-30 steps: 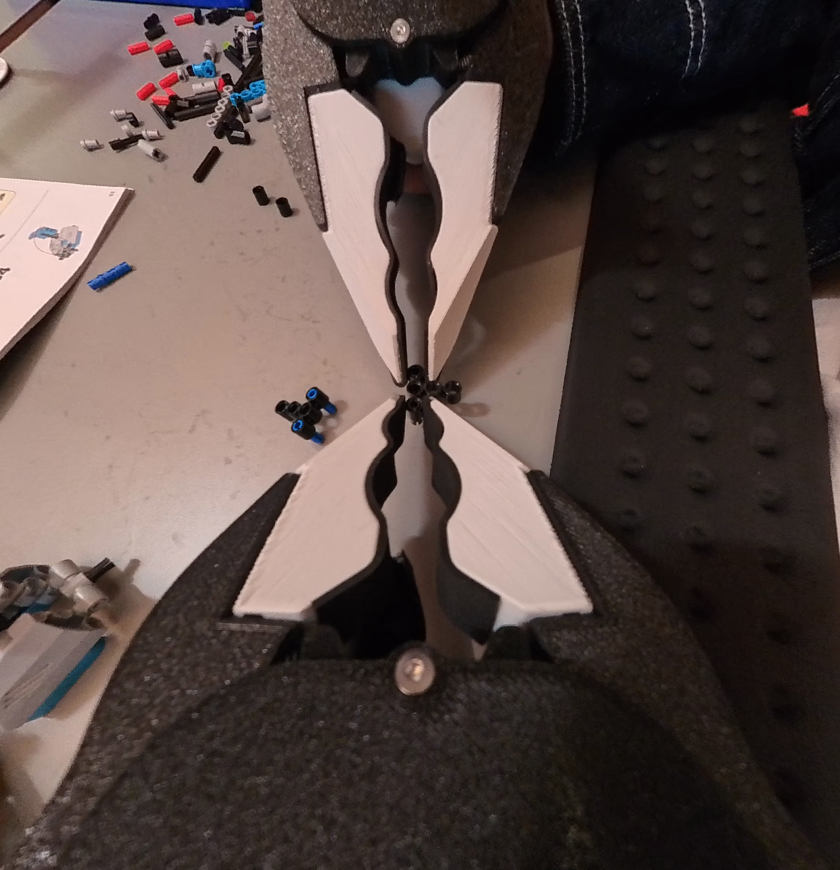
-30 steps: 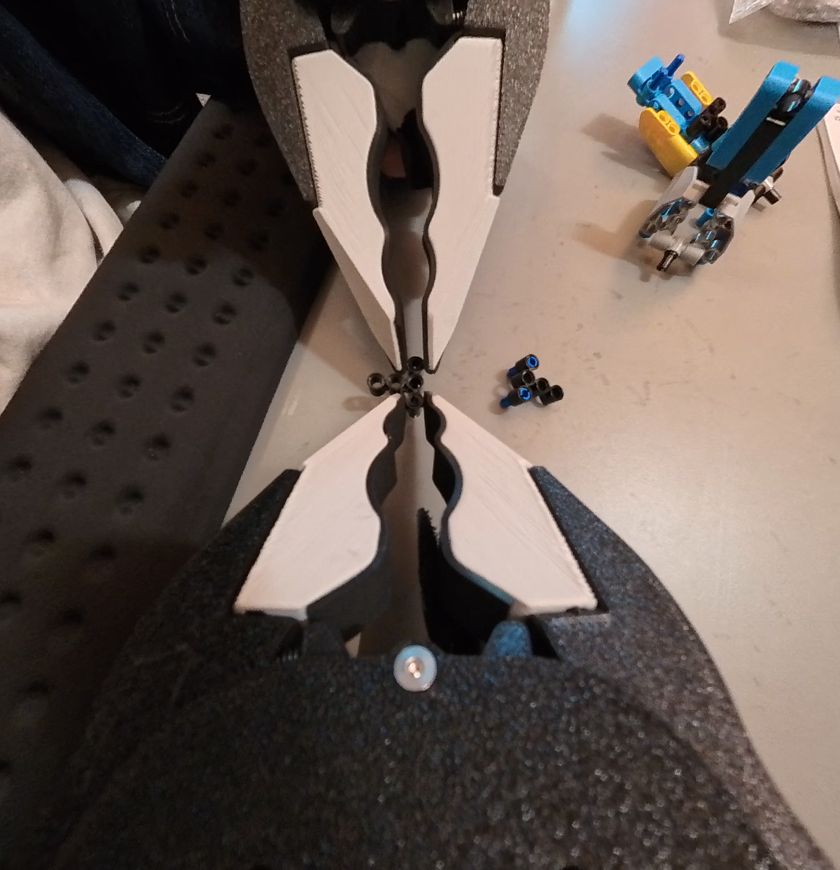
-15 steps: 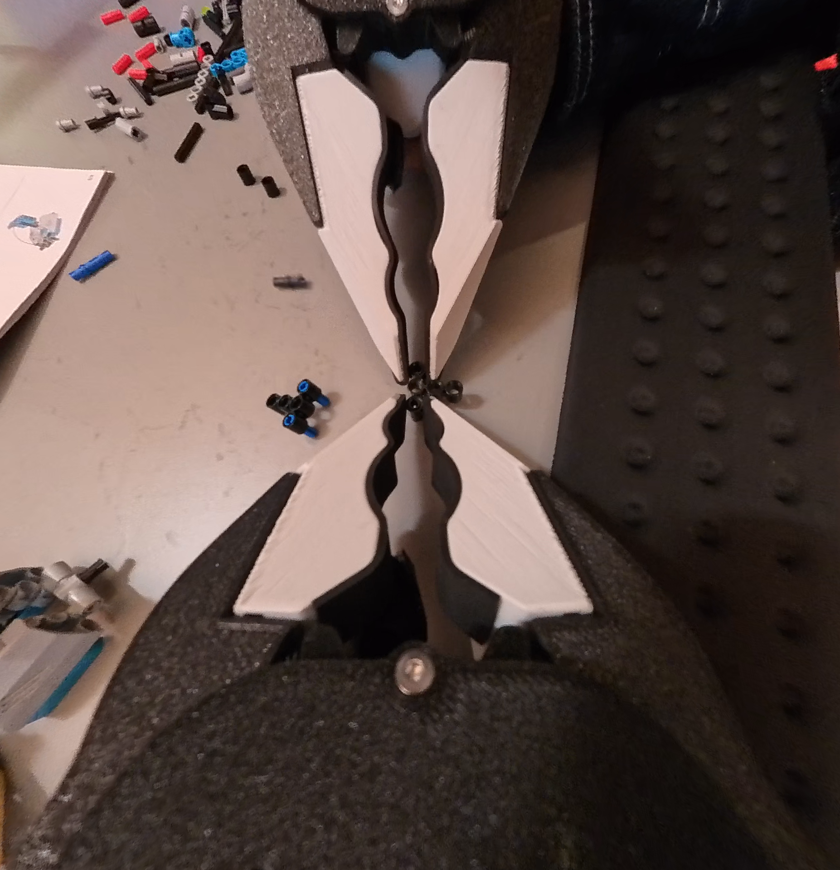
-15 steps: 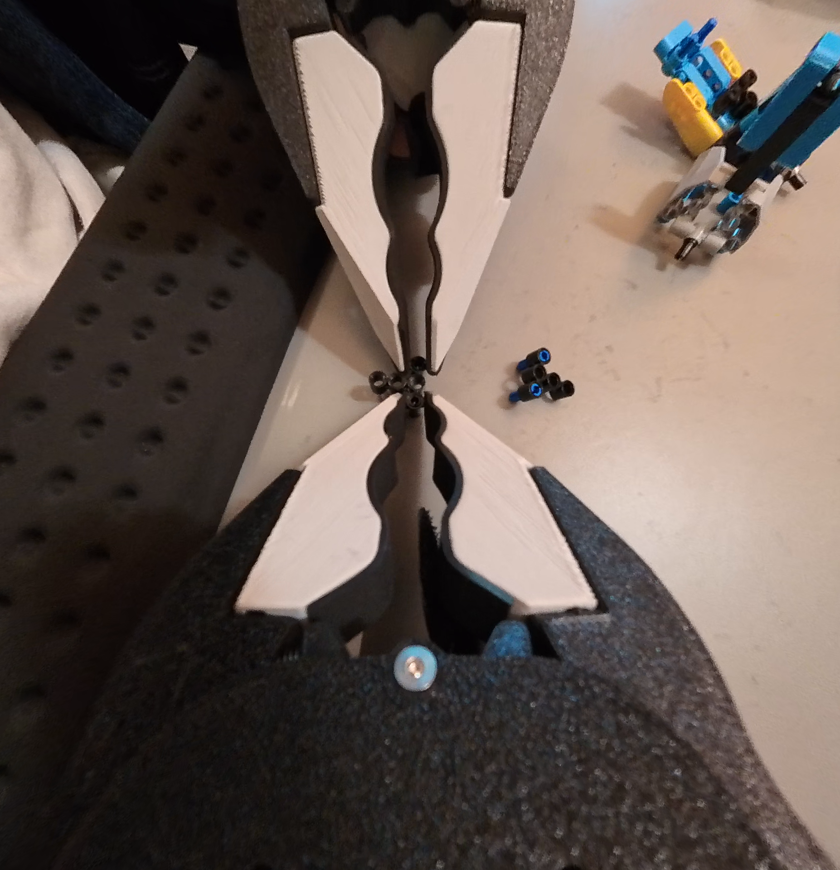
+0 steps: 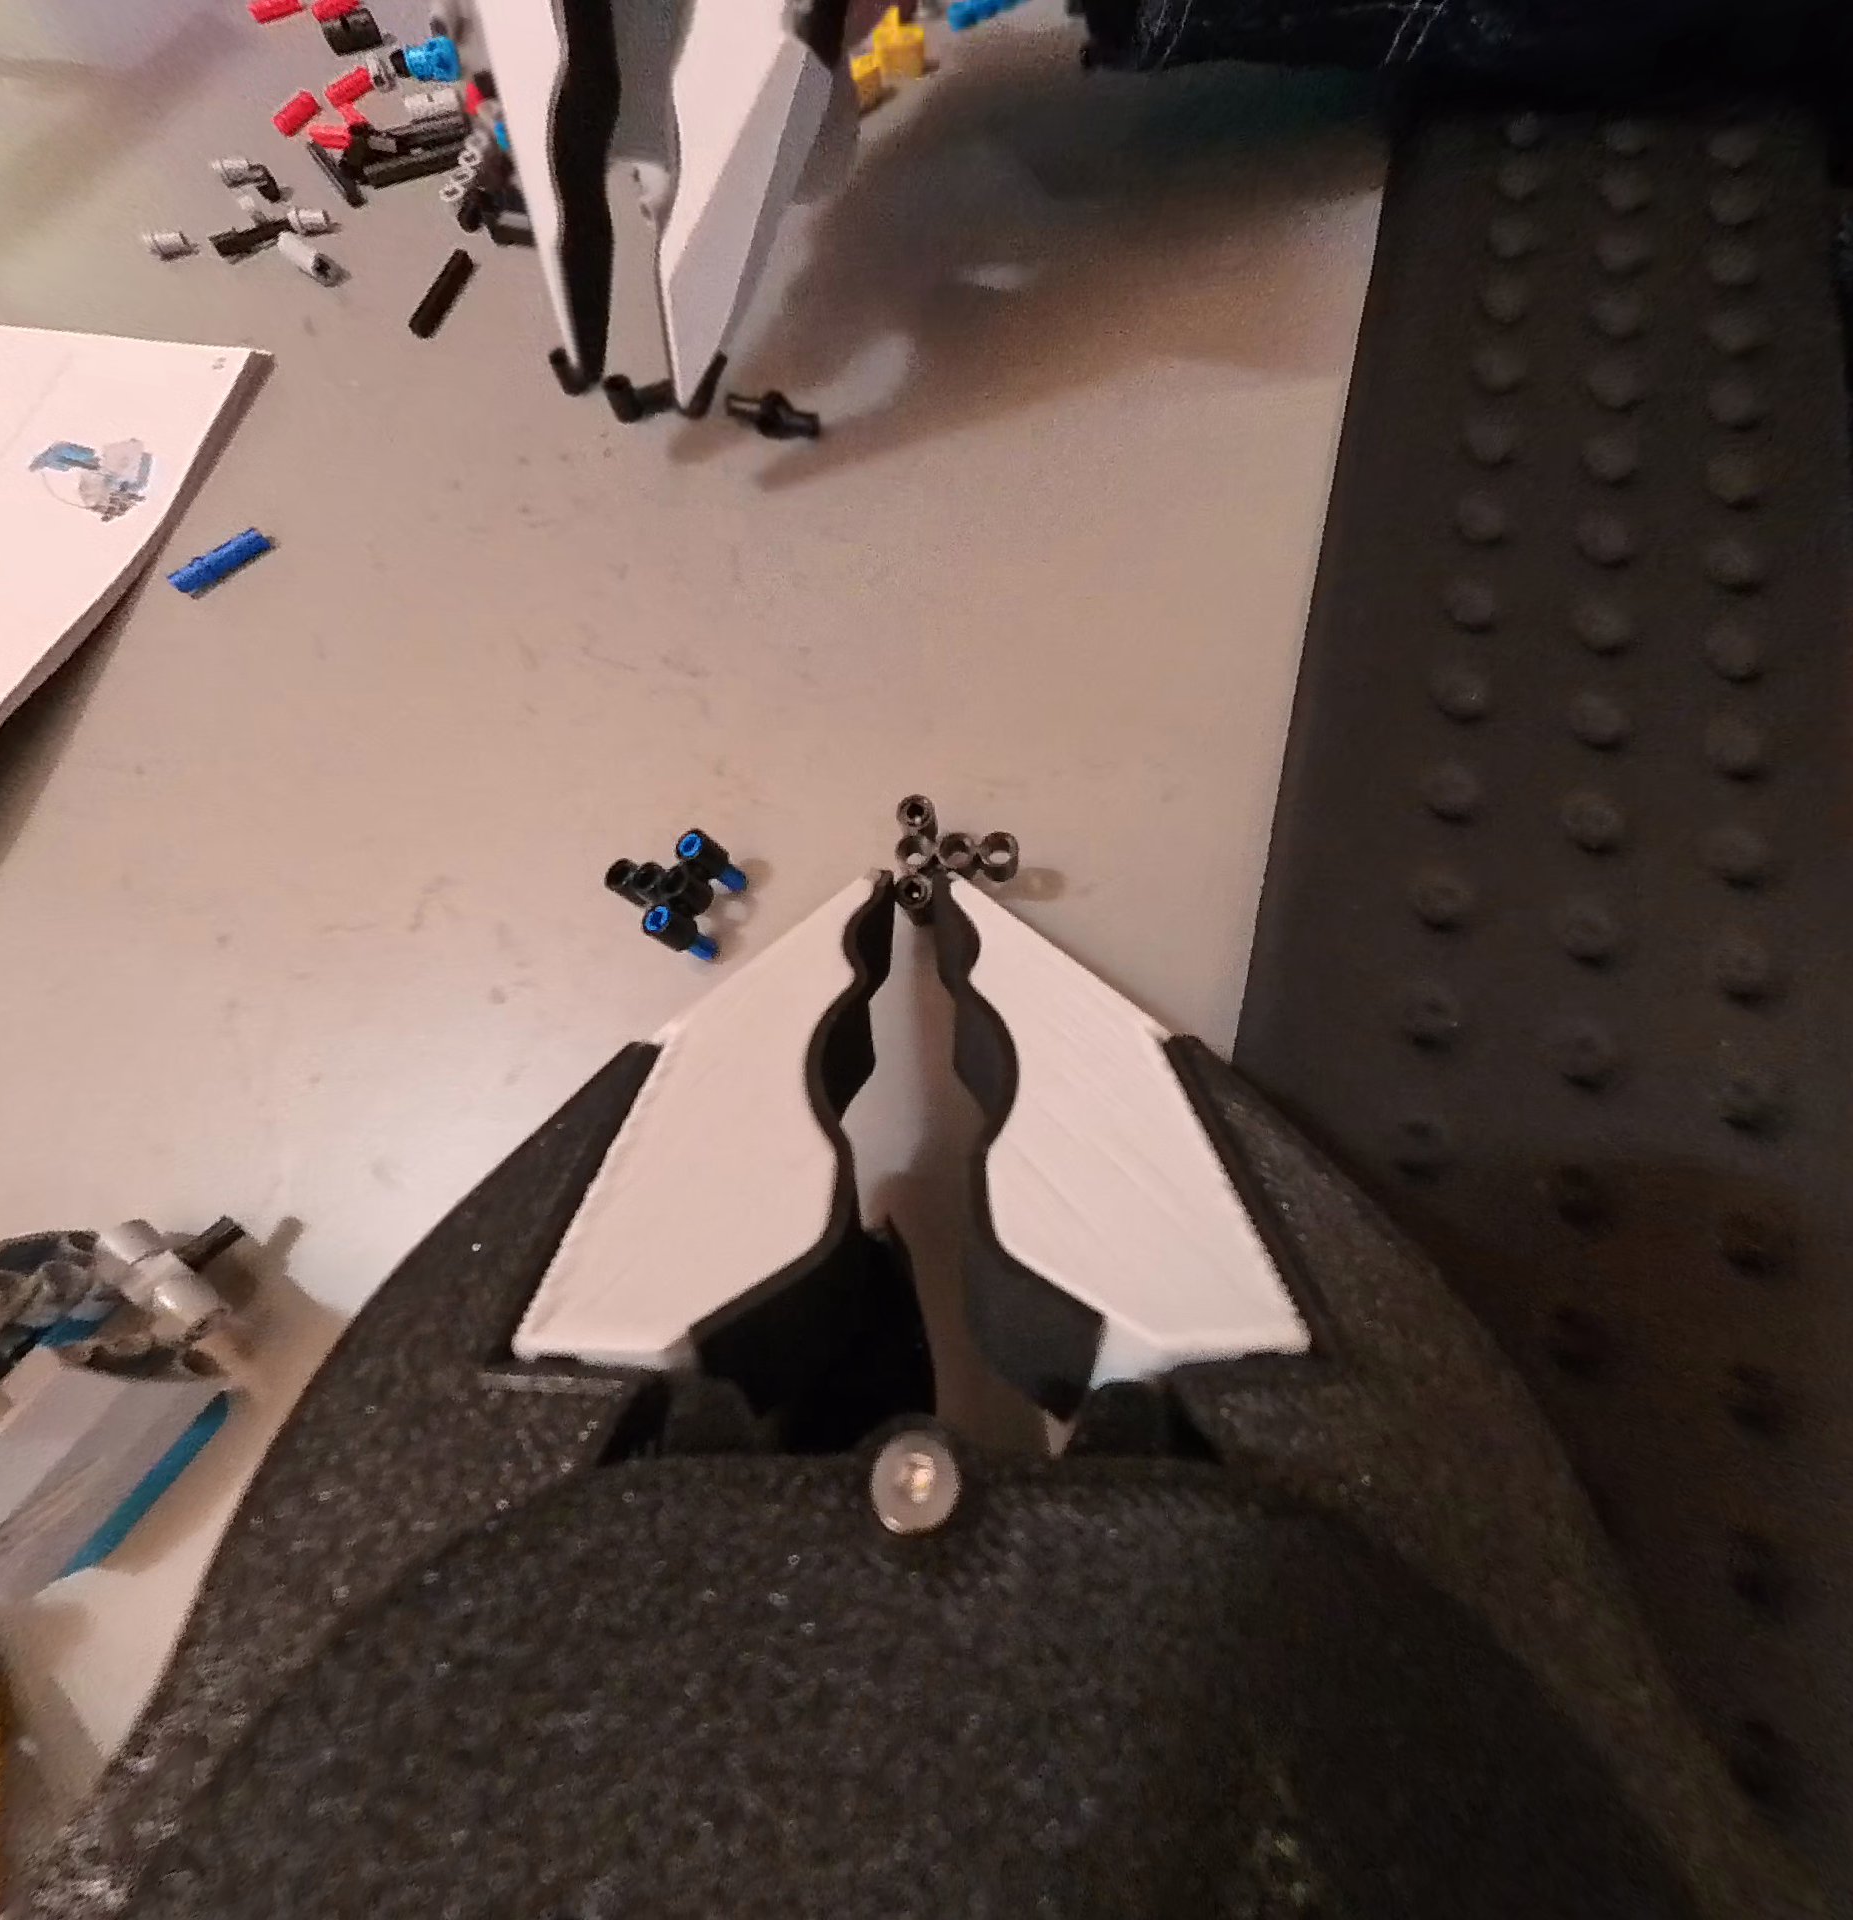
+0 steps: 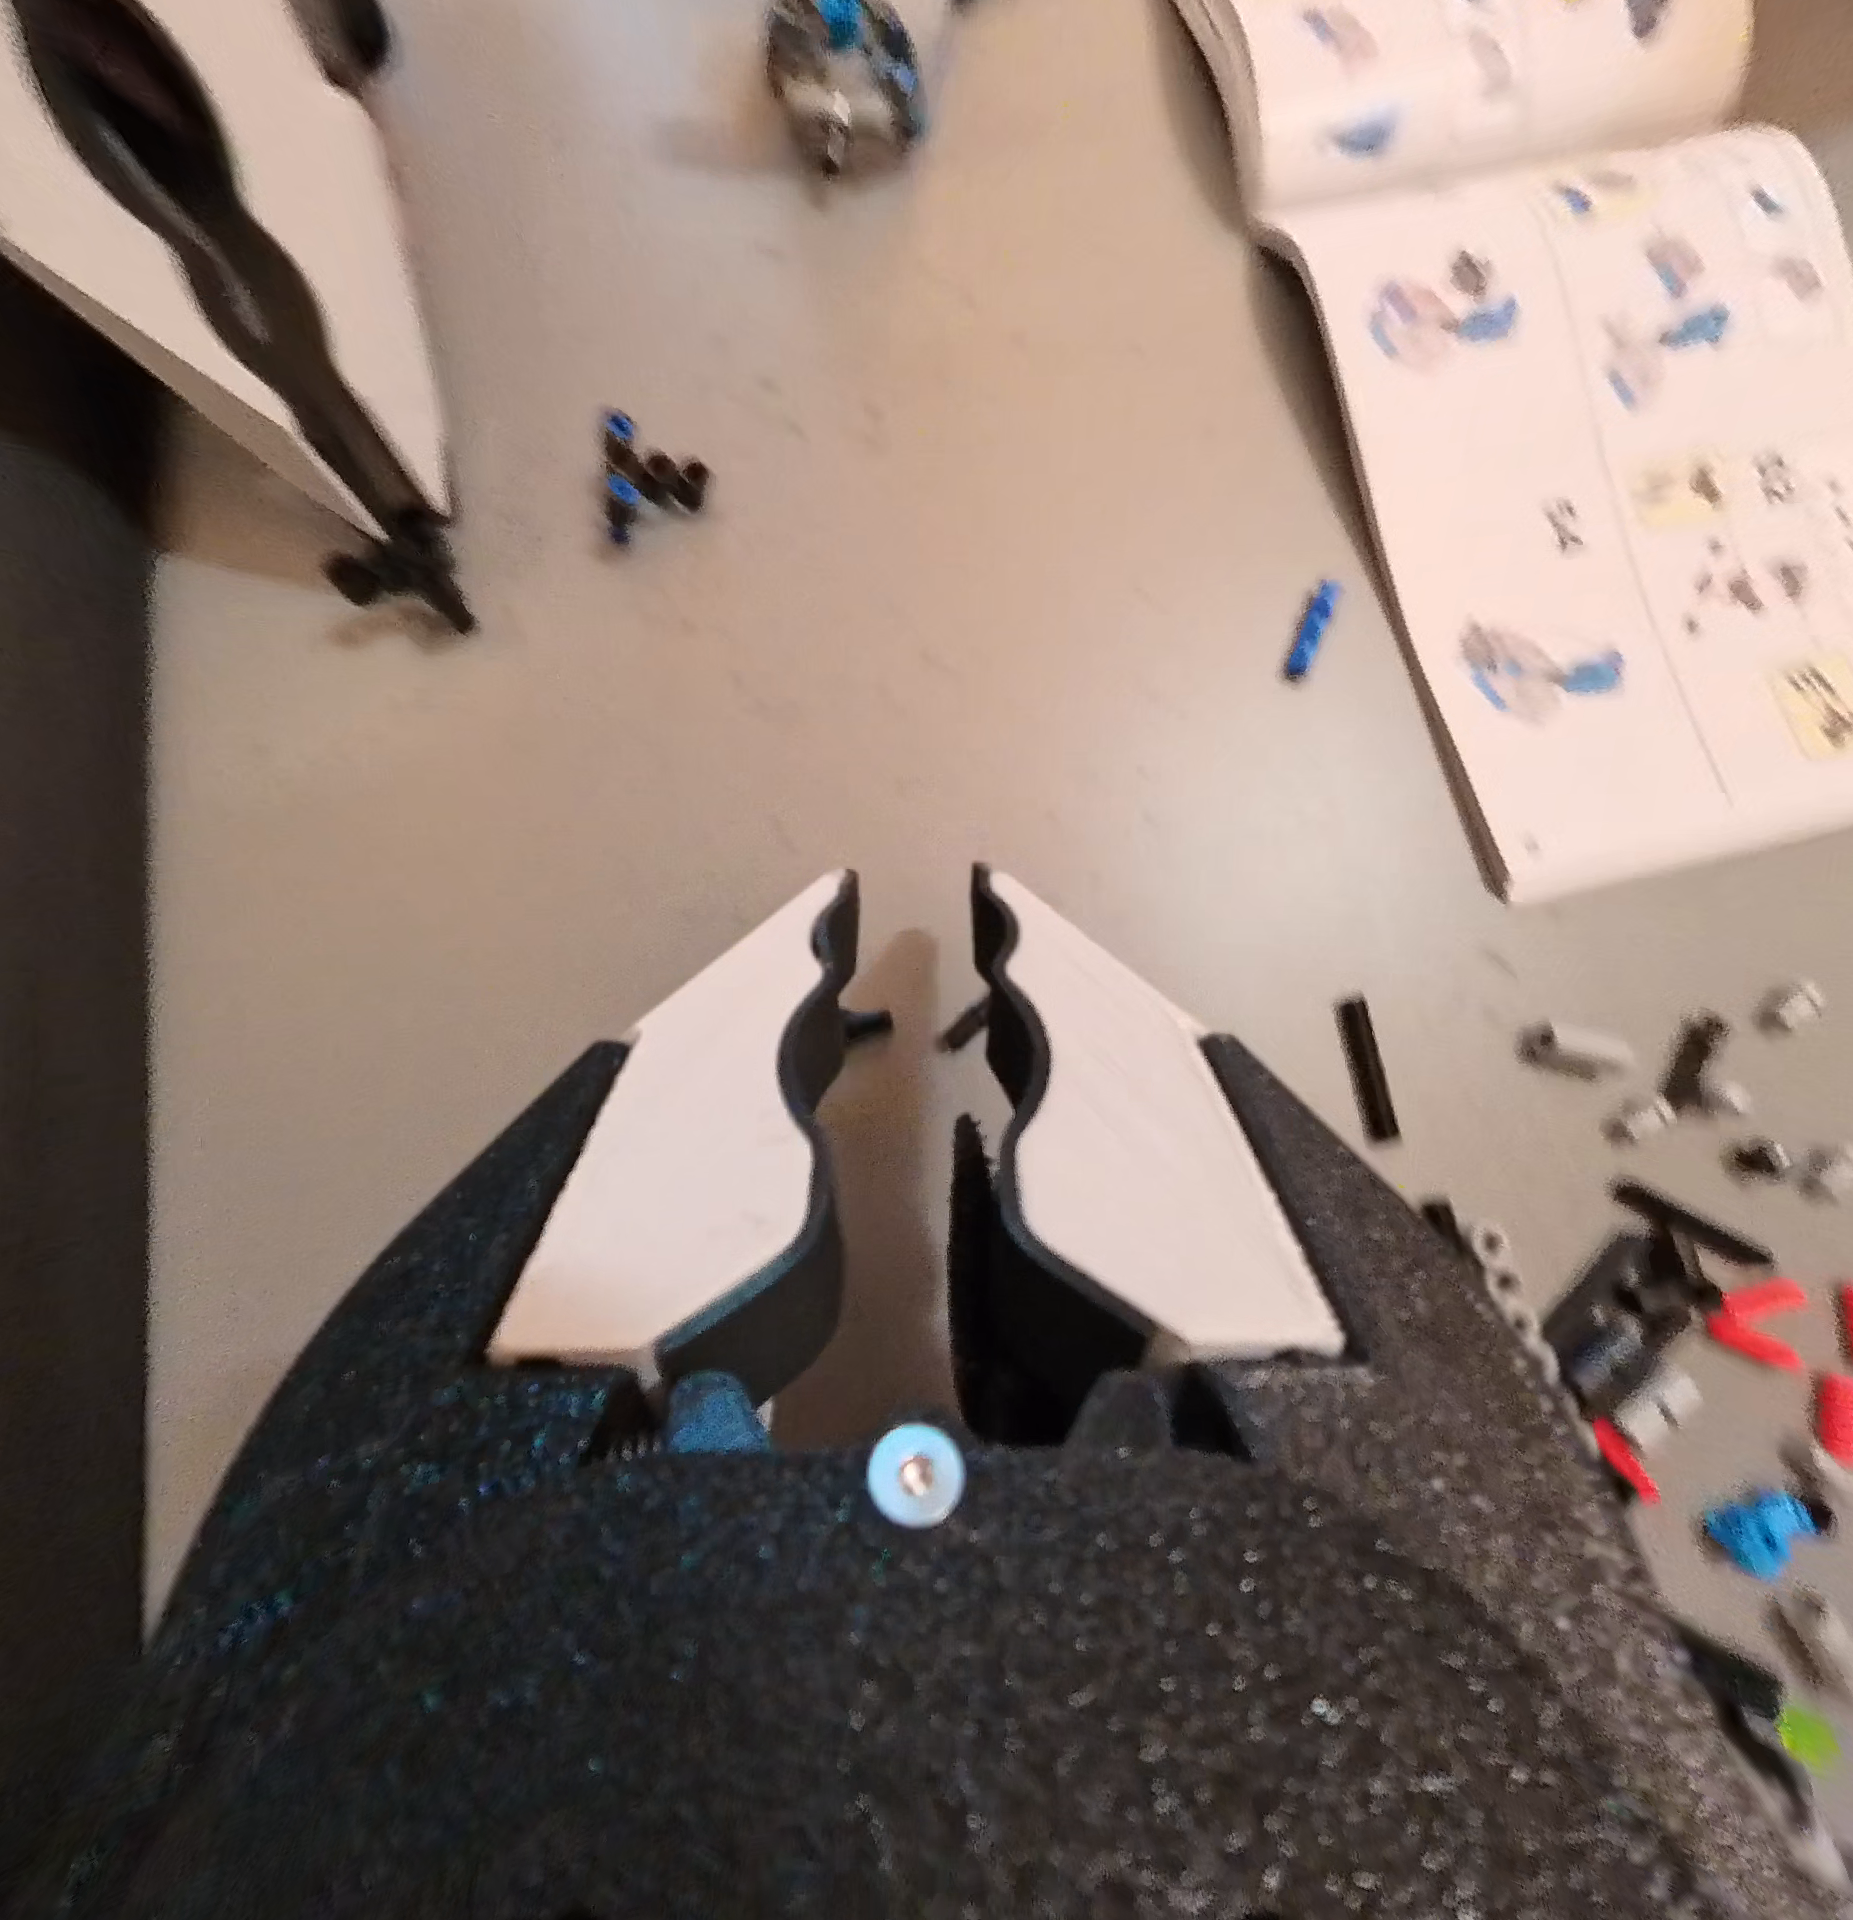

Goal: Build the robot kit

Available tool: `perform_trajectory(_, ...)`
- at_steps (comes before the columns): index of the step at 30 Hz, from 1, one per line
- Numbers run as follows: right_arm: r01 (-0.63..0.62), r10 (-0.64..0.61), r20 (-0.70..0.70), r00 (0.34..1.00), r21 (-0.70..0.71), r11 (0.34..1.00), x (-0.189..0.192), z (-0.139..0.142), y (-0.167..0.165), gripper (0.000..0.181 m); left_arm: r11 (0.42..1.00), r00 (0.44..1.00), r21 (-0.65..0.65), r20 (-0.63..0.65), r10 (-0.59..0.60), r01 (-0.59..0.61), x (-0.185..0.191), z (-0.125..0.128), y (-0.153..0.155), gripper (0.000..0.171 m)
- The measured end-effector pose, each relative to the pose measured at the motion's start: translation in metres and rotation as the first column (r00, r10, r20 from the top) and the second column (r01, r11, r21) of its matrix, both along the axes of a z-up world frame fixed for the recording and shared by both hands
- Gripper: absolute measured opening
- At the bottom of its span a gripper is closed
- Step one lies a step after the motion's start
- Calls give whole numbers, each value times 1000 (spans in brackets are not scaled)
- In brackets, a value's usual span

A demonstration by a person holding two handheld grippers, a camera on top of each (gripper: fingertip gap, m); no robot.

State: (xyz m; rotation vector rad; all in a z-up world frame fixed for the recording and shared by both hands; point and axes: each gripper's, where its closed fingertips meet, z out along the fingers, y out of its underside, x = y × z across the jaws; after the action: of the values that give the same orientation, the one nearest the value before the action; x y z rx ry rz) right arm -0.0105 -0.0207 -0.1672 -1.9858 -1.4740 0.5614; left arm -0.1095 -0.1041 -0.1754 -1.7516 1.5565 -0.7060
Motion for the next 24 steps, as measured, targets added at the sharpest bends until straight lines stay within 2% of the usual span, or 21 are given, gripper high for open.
perform_trajectory(3,86,-89,45,995,67,994,21,-5,3,21,1000,1000,11,-3,10,-10,0,0,1,7)
perform_trajectory(5,157,-160,56,986,48,986,35,-7,3,21,1000,1000,20,5,8,-8,0,2,1,7)
perform_trajectory(7,213,-214,9,977,22,977,39,-5,4,20,998,998,30,41,52,-53,-1,9,8,7)
perform_trajectory(9,226,-227,-24,974,-19,974,34,-9,2,20,996,993,18,81,88,-90,-2,15,15,7)
perform_trajectory(11,254,-254,-18,967,1,967,34,-15,9,18,991,990,61,84,110,-116,-4,17,20,7)
perform_trajectory(15,229,-230,-19,973,-51,972,26,-20,7,11,980,992,172,95,80,-96,-2,24,17,7)
perform_trajectory(19,235,-235,17,972,-77,969,26,-21,7,5,973,983,190,155,103,-132,-3,37,22,7)
perform_trajectory(21,158,-160,-12,987,-93,983,10,-12,-7,5,974,974,183,206,93,-131,-3,46,21,7)
perform_trajectory(24,-90,95,-228,969,33,995,-48,29,-43,5,977,969,181,236,70,-115,-2,52,17,7)
